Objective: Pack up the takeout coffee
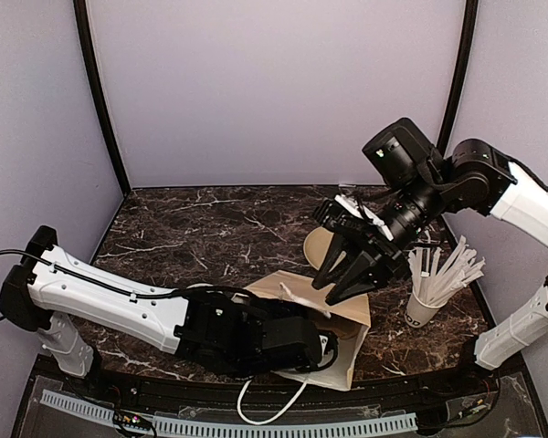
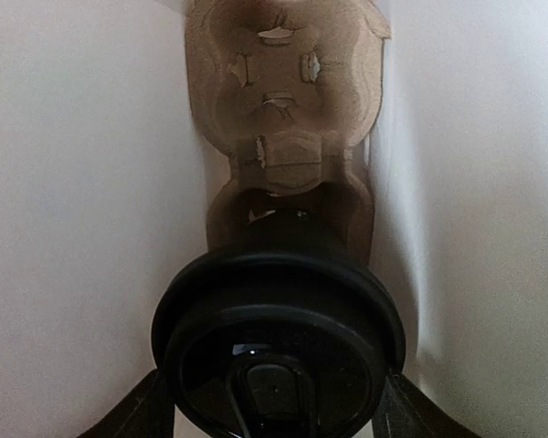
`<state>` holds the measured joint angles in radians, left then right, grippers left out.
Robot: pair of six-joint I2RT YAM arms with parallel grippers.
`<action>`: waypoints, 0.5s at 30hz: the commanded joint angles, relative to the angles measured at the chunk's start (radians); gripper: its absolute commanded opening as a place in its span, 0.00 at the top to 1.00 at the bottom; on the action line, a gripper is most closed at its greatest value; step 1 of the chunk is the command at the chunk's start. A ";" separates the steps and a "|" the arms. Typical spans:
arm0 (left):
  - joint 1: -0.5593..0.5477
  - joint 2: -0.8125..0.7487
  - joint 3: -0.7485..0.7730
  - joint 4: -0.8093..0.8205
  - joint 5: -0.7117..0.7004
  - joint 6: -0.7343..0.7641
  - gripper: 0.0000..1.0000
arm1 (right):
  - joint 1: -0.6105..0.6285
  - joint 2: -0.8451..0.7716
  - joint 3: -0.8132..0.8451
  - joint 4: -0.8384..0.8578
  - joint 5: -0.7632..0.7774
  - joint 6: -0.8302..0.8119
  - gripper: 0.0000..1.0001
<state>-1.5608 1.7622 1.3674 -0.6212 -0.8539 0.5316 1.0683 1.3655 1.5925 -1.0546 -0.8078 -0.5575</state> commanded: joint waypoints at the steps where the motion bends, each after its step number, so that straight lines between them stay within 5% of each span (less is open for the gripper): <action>1: 0.012 -0.052 -0.023 0.057 0.014 0.035 0.60 | 0.004 -0.008 0.075 -0.057 0.090 -0.079 0.58; 4: 0.015 -0.058 -0.028 0.062 0.024 0.032 0.60 | -0.020 -0.017 0.125 -0.115 0.118 -0.129 0.39; 7: 0.016 -0.063 -0.032 0.066 0.033 0.029 0.61 | -0.085 -0.031 0.156 -0.141 0.120 -0.159 0.33; 15: 0.018 -0.086 -0.067 0.103 0.046 0.033 0.61 | -0.425 0.058 0.096 -0.070 -0.008 -0.175 0.49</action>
<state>-1.5478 1.7420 1.3293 -0.5568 -0.8185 0.5541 0.7845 1.3514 1.7123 -1.1648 -0.7254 -0.7300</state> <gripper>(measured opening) 0.728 0.572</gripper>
